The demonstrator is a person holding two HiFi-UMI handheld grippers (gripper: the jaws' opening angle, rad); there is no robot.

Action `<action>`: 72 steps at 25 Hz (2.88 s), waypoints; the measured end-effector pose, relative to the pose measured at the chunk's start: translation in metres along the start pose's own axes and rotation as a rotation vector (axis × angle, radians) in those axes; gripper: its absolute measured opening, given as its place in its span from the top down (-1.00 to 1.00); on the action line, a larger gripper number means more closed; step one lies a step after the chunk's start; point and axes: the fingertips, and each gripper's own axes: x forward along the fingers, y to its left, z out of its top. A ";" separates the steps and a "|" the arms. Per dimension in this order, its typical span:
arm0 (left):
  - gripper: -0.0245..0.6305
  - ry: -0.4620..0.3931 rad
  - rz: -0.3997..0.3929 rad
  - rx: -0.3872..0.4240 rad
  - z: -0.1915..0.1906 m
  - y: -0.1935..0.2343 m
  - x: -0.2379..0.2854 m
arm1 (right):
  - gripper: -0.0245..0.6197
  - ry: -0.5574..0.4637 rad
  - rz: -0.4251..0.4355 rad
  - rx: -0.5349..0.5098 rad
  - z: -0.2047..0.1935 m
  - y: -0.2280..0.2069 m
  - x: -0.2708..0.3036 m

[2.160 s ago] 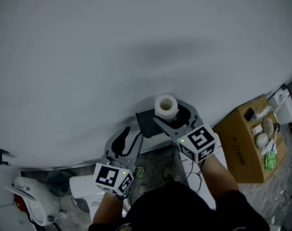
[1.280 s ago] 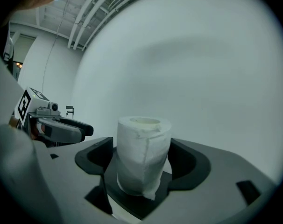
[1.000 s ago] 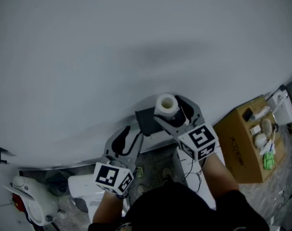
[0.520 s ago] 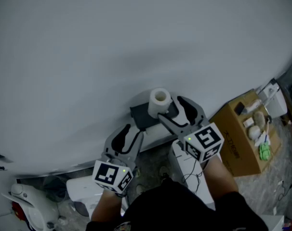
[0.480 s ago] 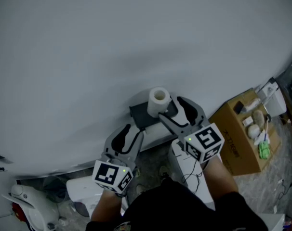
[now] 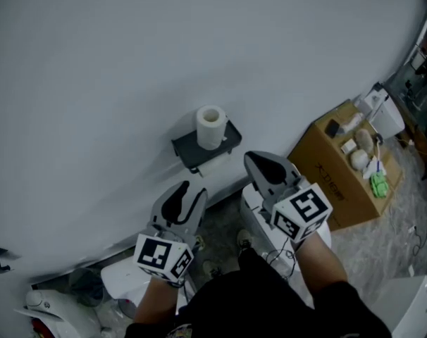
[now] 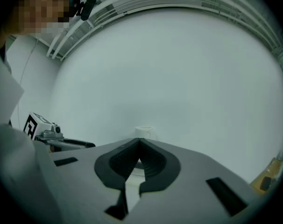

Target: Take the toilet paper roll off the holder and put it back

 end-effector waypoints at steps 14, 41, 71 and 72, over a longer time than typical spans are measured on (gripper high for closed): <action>0.91 -0.011 0.106 0.014 -0.003 -0.063 -0.014 | 0.93 -0.020 0.108 0.015 -0.005 0.002 -0.062; 0.91 0.056 0.425 0.028 -0.037 -0.177 -0.057 | 0.93 0.002 0.461 0.124 -0.044 0.027 -0.138; 0.91 -0.031 0.169 -0.048 -0.044 -0.243 -0.226 | 0.93 0.047 0.140 0.079 -0.042 0.158 -0.291; 0.91 -0.028 0.170 -0.047 -0.045 -0.249 -0.223 | 0.93 0.045 0.144 0.077 -0.043 0.154 -0.296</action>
